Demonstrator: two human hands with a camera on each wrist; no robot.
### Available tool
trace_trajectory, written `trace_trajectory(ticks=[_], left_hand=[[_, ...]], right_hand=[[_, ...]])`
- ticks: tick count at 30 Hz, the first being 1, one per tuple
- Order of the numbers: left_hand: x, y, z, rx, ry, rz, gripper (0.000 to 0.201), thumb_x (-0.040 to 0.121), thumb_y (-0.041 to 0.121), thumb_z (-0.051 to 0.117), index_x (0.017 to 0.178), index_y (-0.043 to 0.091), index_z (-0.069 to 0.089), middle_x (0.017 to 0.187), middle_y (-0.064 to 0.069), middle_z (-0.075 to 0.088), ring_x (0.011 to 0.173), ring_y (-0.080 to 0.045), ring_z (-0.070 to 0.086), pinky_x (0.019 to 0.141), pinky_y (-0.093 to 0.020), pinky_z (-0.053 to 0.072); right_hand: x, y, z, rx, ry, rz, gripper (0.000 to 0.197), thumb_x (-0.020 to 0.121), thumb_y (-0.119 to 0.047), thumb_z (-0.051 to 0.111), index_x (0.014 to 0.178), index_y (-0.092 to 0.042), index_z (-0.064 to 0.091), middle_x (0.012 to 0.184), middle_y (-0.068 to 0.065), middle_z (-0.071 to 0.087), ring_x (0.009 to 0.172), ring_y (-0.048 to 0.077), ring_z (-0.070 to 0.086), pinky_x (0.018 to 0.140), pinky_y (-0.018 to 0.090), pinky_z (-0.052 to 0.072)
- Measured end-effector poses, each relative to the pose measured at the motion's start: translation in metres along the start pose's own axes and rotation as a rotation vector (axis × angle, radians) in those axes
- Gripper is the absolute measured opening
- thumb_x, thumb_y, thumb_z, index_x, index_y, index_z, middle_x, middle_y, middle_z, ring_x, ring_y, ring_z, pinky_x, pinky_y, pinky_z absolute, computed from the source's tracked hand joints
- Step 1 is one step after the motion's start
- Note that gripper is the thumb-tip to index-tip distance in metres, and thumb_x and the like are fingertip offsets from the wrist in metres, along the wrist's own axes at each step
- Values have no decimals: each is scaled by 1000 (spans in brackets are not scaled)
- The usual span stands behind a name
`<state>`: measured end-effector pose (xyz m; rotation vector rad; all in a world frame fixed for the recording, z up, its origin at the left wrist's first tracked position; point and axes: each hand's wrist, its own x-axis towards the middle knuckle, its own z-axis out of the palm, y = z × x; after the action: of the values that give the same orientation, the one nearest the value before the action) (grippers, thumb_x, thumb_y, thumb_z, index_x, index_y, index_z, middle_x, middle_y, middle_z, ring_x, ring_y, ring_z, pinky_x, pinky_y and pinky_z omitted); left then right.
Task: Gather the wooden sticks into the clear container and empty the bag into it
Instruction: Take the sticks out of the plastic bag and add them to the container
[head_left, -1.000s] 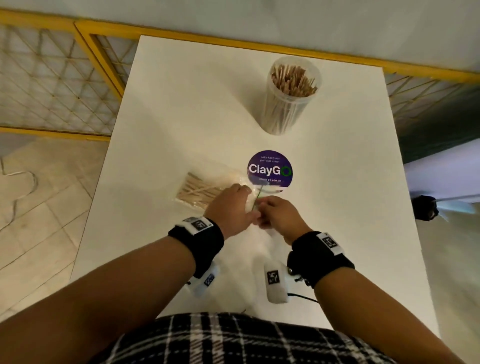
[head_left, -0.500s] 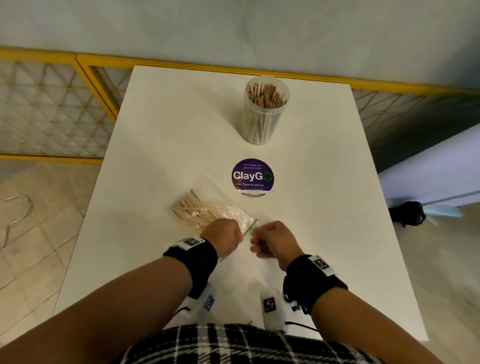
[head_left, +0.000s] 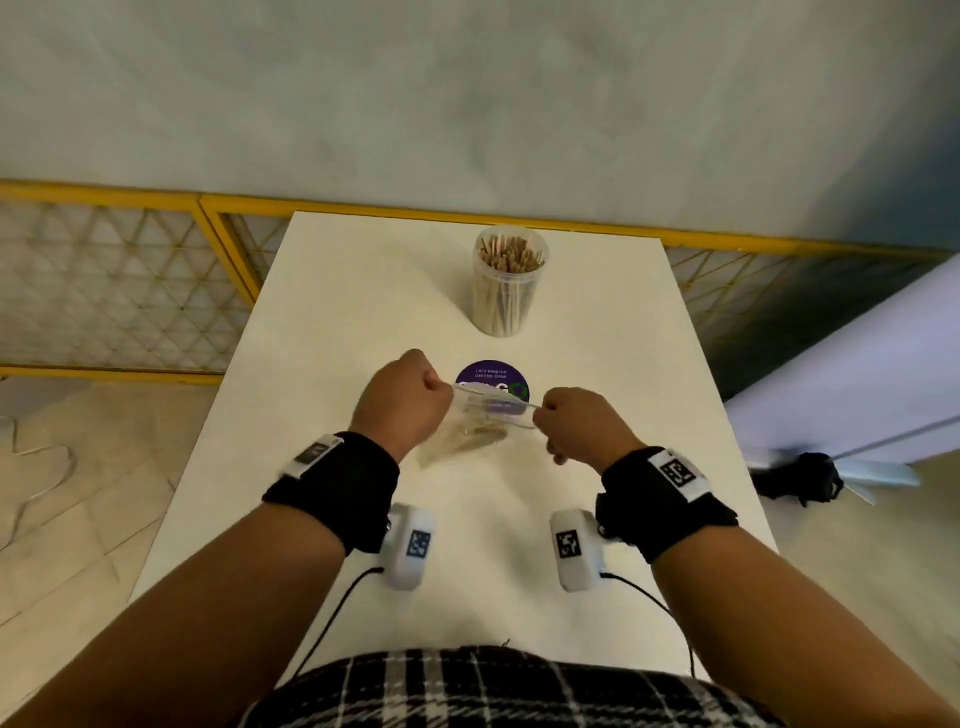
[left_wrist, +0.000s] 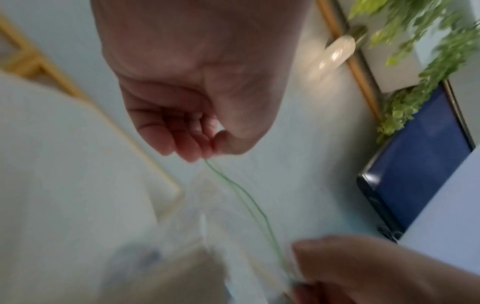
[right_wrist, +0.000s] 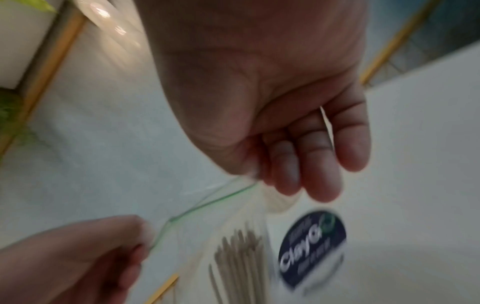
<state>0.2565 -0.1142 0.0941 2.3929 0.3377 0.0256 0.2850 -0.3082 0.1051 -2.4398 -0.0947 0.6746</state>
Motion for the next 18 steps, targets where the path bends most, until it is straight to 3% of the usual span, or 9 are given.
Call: trace_trajectory(ticks=[3,6,10,13,15,18], left_hand=[[6,2,-20,-28,-37,45,14,86,25,50,85,12,55,83,-4,65,79,-24,60,70,-34,47],[-1,2,-18,-465,-98,-135,35,92,45,46,98,11,55,93,-4,66,77,-20,64,72,-34,48],[-13,-18,-4,-791,-313,-382,63,90,64,32,121,12,50,114,-10,62,93,-27,64,79,-38,49],[-17,-26,3,-1143,-453,-480,77,82,71,36,126,9,46,122,-14,60,99,-30,64,81,-41,50],[-14,-23,-1,-1415,-466,-460,84,75,71,48,128,7,45,128,-16,58,108,-33,61,88,-46,49],[-8,-15,-18,-1706,-475,-248,85,66,56,74,131,9,47,123,-12,61,112,-28,60,91,-43,52]], right_hand=[[-7,-11,-29,-113,150,-71,33,88,-23,51,57,-13,41,69,12,57,77,34,61,67,40,46],[-11,-40,-50,40,212,-201,29,85,-20,54,66,0,46,79,22,64,81,36,66,72,50,53],[-20,-86,-64,-29,274,-428,29,89,-23,53,79,4,55,83,24,66,79,37,63,70,50,53],[-34,-106,-77,158,341,-530,28,89,-28,53,77,-3,57,84,18,69,78,32,66,72,49,55],[-41,-103,-83,341,386,-539,23,89,-24,53,74,-9,60,87,14,72,81,27,70,69,43,56],[-46,-81,-80,461,378,-477,24,92,-20,52,71,-17,64,89,12,73,81,24,72,69,38,56]])
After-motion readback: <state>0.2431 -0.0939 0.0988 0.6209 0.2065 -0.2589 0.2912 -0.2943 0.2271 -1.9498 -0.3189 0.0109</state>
